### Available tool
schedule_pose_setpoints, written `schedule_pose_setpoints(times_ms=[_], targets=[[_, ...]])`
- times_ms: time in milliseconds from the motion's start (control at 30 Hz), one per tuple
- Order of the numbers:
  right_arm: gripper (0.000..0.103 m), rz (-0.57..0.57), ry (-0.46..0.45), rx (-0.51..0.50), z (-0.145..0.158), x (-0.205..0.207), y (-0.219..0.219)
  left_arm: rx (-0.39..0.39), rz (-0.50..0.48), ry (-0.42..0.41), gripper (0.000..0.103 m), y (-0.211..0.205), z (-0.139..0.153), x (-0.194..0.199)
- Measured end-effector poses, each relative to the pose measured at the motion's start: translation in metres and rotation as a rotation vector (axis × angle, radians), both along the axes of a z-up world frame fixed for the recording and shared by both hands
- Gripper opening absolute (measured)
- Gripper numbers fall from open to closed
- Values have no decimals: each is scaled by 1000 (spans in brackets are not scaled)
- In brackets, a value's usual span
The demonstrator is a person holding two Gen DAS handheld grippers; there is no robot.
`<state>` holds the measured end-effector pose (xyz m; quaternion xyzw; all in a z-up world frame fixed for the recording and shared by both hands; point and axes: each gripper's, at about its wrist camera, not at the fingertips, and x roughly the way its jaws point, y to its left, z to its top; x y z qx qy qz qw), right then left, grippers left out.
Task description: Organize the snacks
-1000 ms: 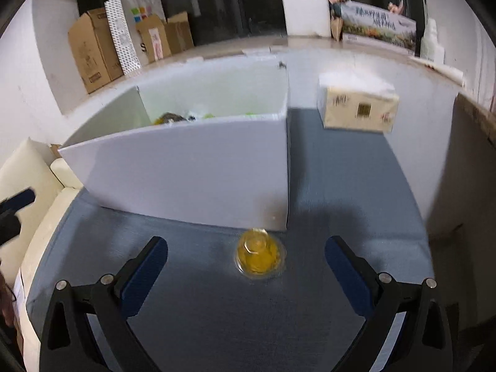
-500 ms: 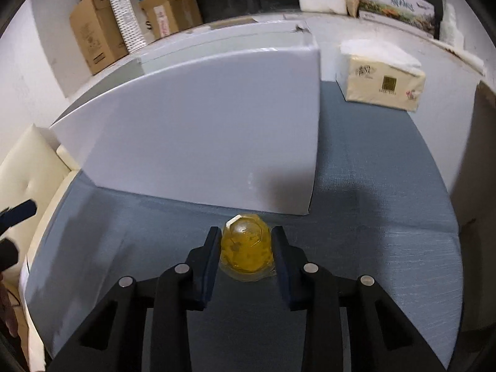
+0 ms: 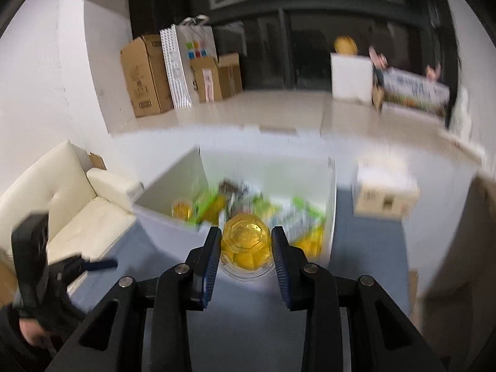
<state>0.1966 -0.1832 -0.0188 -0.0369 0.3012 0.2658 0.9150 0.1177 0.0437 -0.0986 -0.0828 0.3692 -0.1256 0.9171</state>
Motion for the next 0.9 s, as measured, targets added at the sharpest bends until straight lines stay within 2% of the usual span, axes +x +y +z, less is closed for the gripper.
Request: schedule_pose_setpoints(times_ms=[67,167,300,400,433,467,500,533,567,733,900], targets=[[36,14,-23,-14,13,18,14,6,7,-2,103,1,2,0],[36,27,7,-36,14,55,36,8,13,-5,103,2,5,-1],[36,26,76,-56,-7,95,55,14,18,-11,103,4,8,-3],[37,18,135,-51,-27,108,60,17,23,-9,103,6,8,-3],[40,19,146,-51,-31,109,60,19,25,-9,103,7,9,-2],[56,15,151,-46,-34,110,61,20,25,-8,103,7,8,-2],[69,12,149,-36,-35,110,60,21,24,-4,103,7,8,-1],[90,10,140,-29,-35,109,58,24,25,-3,103,7,8,-1],[95,-1,126,-24,-33,108,56,27,27,-3,103,6,8,-1],[95,-27,125,-44,-25,105,50,39,22,2,103,2,7,2],[95,-65,27,-124,-15,84,52,97,31,-16,103,-5,13,0]])
